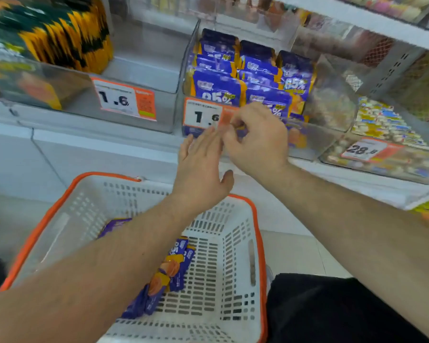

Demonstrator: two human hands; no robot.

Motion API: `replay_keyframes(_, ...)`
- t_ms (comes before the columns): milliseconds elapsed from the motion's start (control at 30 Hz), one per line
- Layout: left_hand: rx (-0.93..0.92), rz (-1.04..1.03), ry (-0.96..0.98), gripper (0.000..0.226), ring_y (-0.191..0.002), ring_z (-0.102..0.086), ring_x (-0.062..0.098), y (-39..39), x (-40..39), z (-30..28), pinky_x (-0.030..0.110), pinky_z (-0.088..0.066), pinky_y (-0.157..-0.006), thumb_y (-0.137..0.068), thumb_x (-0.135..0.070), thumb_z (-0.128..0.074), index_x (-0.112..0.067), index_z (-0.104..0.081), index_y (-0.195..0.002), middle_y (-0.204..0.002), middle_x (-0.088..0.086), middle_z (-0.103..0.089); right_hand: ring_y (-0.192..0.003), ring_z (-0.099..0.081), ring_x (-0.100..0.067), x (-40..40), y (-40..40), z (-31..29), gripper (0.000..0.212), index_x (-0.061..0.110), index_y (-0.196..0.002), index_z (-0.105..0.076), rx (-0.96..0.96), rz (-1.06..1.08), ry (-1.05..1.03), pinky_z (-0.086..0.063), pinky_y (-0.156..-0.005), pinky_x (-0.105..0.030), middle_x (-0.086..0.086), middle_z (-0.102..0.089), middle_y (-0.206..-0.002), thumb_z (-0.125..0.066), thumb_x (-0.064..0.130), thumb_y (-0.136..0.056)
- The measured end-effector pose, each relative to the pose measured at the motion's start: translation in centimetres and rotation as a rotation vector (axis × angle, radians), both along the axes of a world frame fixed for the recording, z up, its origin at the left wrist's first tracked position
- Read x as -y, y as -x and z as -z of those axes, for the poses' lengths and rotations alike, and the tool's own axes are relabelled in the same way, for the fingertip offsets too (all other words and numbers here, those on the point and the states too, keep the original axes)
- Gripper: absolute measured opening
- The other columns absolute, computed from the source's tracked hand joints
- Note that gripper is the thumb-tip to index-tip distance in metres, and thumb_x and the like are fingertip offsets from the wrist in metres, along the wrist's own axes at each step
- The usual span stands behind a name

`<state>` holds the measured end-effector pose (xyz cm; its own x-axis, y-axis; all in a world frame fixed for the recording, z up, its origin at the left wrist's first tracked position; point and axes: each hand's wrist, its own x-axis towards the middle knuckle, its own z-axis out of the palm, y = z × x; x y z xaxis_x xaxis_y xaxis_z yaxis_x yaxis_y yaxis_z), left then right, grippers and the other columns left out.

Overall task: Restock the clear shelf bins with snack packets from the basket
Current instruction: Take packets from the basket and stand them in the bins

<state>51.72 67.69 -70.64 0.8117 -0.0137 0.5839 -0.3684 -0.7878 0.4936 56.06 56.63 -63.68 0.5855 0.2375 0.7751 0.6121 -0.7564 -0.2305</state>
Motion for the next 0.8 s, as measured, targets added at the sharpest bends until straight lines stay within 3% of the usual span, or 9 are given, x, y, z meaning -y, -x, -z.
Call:
replay_keyframes(100,-0.357,0.061,0.069,0.039,-0.086,-0.060,0.028,3.3,-4.0,3.6,0.041,-0.044,-0.094,-0.085,-0.020,-0.064,-0.005,-0.058,-0.121,-0.090,0.005,-0.066,-0.070,-0.059,-0.026,-3.7,1.6,5.2,0.010,0.015,-0.069,-0.060,-0.299,-0.125,0.064,-0.047,-0.061,-0.033,-0.002,-0.061,-0.076,-0.055,0.023,-0.073)
replay_keyframes(233,-0.898,-0.017,0.149,0.047,-0.109,-0.061,0.019,6.7,-9.3,8.7,0.030,-0.050,-0.088,-0.092,-0.020,-0.058,-0.021,-0.049,-0.137,-0.124,-0.002,-0.064,-0.079,-0.058,-0.024,-7.4,3.1,12.6,0.010,0.016,-0.073,-0.059,-0.828,-0.147,0.294,-0.050,-0.069,-0.037,0.001,-0.059,-0.081,-0.057,0.015,-0.082)
replay_keyframes(333,-1.058,-0.157,0.280,0.046,-0.091,-0.063,0.012,8.8,-11.8,11.9,0.034,-0.054,-0.079,-0.094,-0.022,-0.055,-0.024,-0.045,-0.139,-0.125,-0.006,-0.062,-0.070,-0.056,-0.027,-8.7,5.1,18.5,0.018,0.015,-0.069,-0.053,-1.105,-0.161,0.370,-0.050,-0.062,-0.040,-0.008,-0.059,-0.072,-0.053,0.010,-0.086)
replay_keyframes(467,-1.147,-0.263,0.395,0.041,-0.071,-0.059,0.008,10.2,-13.0,15.2,0.025,-0.045,-0.058,-0.096,-0.023,-0.054,-0.023,-0.047,-0.136,-0.122,-0.008,-0.062,-0.054,-0.043,-0.022,-9.6,7.4,25.0,0.030,0.013,-0.059,-0.044,-1.418,-0.105,0.486,-0.032,-0.052,-0.031,-0.010,-0.045,-0.059,-0.056,0.012,-0.087)
replay_keyframes(533,-1.172,-0.279,0.443,0.040,-0.069,-0.059,0.008,10.2,-13.5,16.3,0.024,-0.043,-0.056,-0.096,-0.025,-0.054,-0.023,-0.048,-0.135,-0.120,-0.009,-0.063,-0.060,-0.046,-0.018,-9.4,8.0,27.4,0.032,0.014,-0.058,-0.045,-1.497,-0.076,0.529,-0.039,-0.059,-0.033,-0.008,-0.048,-0.065,-0.054,0.015,-0.089)
replay_keyframes(600,-1.191,-0.305,0.476,0.038,-0.068,-0.059,0.008,10.0,-14.1,17.1,0.024,-0.043,-0.055,-0.096,-0.024,-0.054,-0.024,-0.048,-0.134,-0.118,-0.010,-0.063,-0.101,-0.055,-0.025,-9.3,8.3,29.1,0.025,0.017,-0.067,-0.051,-1.501,-0.109,0.766,-0.046,-0.084,-0.042,-0.014,-0.058,-0.100,-0.051,0.023,-0.091)
replay_keyframes(667,-1.208,-0.326,0.498,0.035,-0.067,-0.059,0.009,9.8,-14.5,17.5,0.024,-0.043,-0.053,-0.096,-0.022,-0.052,-0.024,-0.050,-0.131,-0.116,-0.010,-0.064,-0.143,-0.021,-0.041,-9.2,8.4,30.4,0.021,0.018,-0.102,-0.063,-1.433,-0.141,1.075,-0.028,-0.110,-0.057,-0.017,-0.021,-0.157,-0.050,0.032,-0.092)
replay_keyframes(733,-1.221,-0.353,0.523,0.031,-0.068,-0.061,0.011,9.8,-14.9,18.0,0.025,-0.045,-0.053,-0.095,-0.020,-0.051,-0.025,-0.051,-0.126,-0.114,-0.009,-0.064,-0.147,-0.004,-0.045,-9.5,8.2,31.2,0.037,0.021,-0.128,-0.057,-1.384,-0.151,1.187,-0.015,-0.115,-0.061,-0.011,0.014,-0.162,-0.049,0.029,-0.093)
replay_keyframes(800,-1.234,-0.378,0.561,0.030,-0.064,-0.059,0.011,9.8,-15.2,18.4,0.026,-0.046,-0.053,-0.095,-0.020,-0.052,-0.024,-0.052,-0.124,-0.114,-0.007,-0.065,-0.146,-0.004,-0.045,-10.0,8.0,31.5,0.040,0.021,-0.131,-0.056,-1.314,-0.171,1.209,-0.012,-0.116,-0.061,-0.010,0.019,-0.162,-0.051,0.025,-0.092)
